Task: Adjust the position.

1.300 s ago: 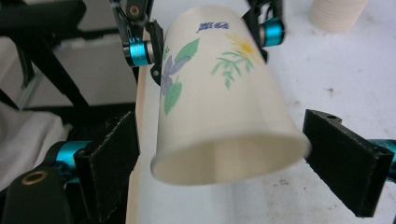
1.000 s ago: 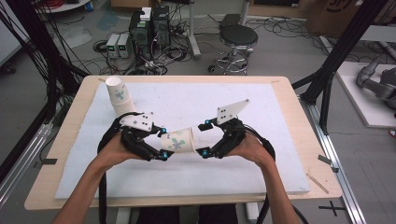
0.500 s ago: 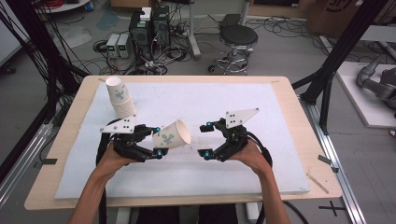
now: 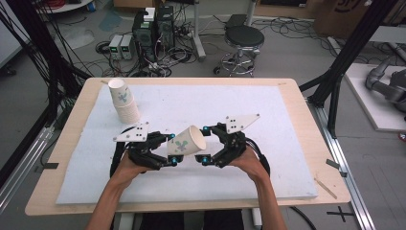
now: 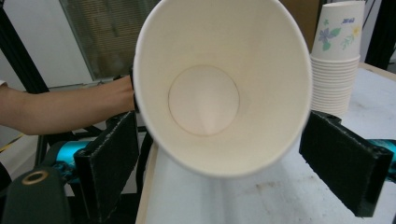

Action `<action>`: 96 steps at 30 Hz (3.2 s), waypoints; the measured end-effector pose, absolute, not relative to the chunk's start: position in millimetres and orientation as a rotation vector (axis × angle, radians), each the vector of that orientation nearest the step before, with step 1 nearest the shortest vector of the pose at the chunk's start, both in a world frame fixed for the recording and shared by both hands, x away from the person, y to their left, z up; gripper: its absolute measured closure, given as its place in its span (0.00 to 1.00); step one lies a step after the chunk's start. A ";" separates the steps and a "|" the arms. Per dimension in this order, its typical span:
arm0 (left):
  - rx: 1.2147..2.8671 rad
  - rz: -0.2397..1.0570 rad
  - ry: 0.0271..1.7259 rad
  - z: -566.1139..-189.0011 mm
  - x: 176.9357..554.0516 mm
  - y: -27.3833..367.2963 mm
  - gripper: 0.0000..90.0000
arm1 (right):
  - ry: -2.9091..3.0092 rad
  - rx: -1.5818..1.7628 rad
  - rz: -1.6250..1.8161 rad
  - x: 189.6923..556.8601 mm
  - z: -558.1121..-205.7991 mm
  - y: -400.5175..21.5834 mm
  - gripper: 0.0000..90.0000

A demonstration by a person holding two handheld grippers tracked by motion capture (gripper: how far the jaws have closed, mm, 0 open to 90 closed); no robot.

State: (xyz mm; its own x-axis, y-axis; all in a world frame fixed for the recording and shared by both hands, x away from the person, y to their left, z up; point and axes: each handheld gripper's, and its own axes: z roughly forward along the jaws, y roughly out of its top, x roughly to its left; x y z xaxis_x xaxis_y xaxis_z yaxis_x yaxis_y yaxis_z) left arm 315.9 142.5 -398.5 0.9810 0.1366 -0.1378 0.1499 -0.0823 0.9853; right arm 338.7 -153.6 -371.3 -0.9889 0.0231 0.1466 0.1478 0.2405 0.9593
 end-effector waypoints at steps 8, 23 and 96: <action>1.672 -0.011 0.197 -396.5 315.3 133.9 0.40 | -2.335 -0.126 -1.896 340.4 -372.0 -146.3 0.14; 1.686 -0.024 0.177 -396.3 314.2 129.2 0.40 | -2.310 -0.075 -1.894 342.1 -370.7 -139.4 0.21; 1.633 0.519 0.879 -464.5 290.5 236.7 0.02 | -3.024 -0.734 -1.076 394.3 -335.1 -117.6 0.38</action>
State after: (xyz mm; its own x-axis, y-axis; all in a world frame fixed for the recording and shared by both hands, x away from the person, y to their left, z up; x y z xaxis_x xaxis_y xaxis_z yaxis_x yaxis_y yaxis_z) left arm 290.5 236.7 -464.5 0.6218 0.7740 -0.1199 0.2689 -0.0672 0.9608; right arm 394.3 -117.6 -335.1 -0.8898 0.4562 0.0063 0.3576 0.6888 0.6306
